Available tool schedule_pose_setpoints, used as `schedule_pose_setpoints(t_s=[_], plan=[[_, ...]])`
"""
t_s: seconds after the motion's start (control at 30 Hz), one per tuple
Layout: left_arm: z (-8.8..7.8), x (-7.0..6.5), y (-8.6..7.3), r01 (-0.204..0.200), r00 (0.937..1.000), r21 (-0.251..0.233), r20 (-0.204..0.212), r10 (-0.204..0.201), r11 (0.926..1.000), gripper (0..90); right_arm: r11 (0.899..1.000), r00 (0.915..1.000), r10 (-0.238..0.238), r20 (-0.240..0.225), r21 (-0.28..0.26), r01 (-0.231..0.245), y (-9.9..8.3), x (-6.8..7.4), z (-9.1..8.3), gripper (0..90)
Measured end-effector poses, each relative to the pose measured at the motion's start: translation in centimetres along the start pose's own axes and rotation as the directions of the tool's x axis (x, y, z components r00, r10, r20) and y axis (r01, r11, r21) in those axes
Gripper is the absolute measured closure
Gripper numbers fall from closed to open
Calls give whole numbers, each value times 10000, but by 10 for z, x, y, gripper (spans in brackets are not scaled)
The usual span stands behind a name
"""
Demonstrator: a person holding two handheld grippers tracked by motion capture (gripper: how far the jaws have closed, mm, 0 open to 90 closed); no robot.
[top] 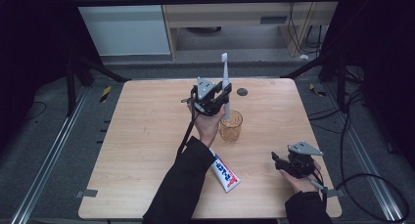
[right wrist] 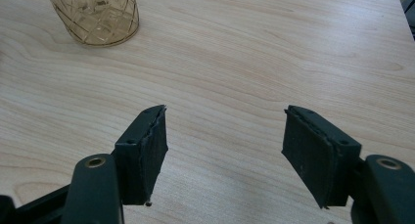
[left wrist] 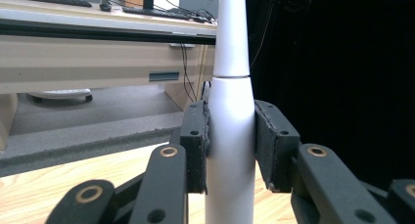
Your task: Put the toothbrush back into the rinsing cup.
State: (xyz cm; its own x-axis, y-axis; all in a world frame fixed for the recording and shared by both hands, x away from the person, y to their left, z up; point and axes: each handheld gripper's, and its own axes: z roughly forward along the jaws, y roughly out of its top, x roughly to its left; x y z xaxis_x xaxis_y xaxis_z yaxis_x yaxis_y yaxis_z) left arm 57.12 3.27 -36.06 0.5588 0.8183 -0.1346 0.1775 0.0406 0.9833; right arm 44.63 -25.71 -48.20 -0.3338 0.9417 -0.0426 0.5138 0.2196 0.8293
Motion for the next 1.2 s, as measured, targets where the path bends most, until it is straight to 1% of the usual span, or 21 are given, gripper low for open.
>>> schedule_pose_setpoints(t_s=[0.17,0.3,0.33,0.6,0.67,0.8,1.0,1.13,1.2], plan=[[3,-1,-4,-82,9999,143,70,81,9999,672,10000,10000,-67,27,-27,67,0,0,0,330],[5,-1,-8,-125,9997,254,215,119,9996,672,9999,9999,-101,35,-13,101,0,-1,0,330],[6,-1,-9,-173,9996,281,248,166,9995,672,10000,10000,-24,7,26,24,0,0,0,330],[6,3,-22,-342,9988,544,377,322,9979,672,10000,10000,-64,3,23,64,0,0,0,333],[6,4,-25,-355,9985,558,425,332,9978,672,9999,9999,-97,38,32,97,0,0,1,333],[7,5,-31,-255,9987,664,452,225,9975,672,9999,9999,-130,49,30,130,-1,0,1,334],[7,5,-39,-462,9976,869,559,414,9951,671,9999,9999,-127,51,64,127,-1,0,1,334],[7,5,-43,-451,9973,901,610,397,9949,671,9999,9999,-137,37,62,137,-1,0,1,334],[7,6,-48,-385,9974,983,649,322,9944,671,9998,9998,-181,58,53,181,-1,0,1,334]])
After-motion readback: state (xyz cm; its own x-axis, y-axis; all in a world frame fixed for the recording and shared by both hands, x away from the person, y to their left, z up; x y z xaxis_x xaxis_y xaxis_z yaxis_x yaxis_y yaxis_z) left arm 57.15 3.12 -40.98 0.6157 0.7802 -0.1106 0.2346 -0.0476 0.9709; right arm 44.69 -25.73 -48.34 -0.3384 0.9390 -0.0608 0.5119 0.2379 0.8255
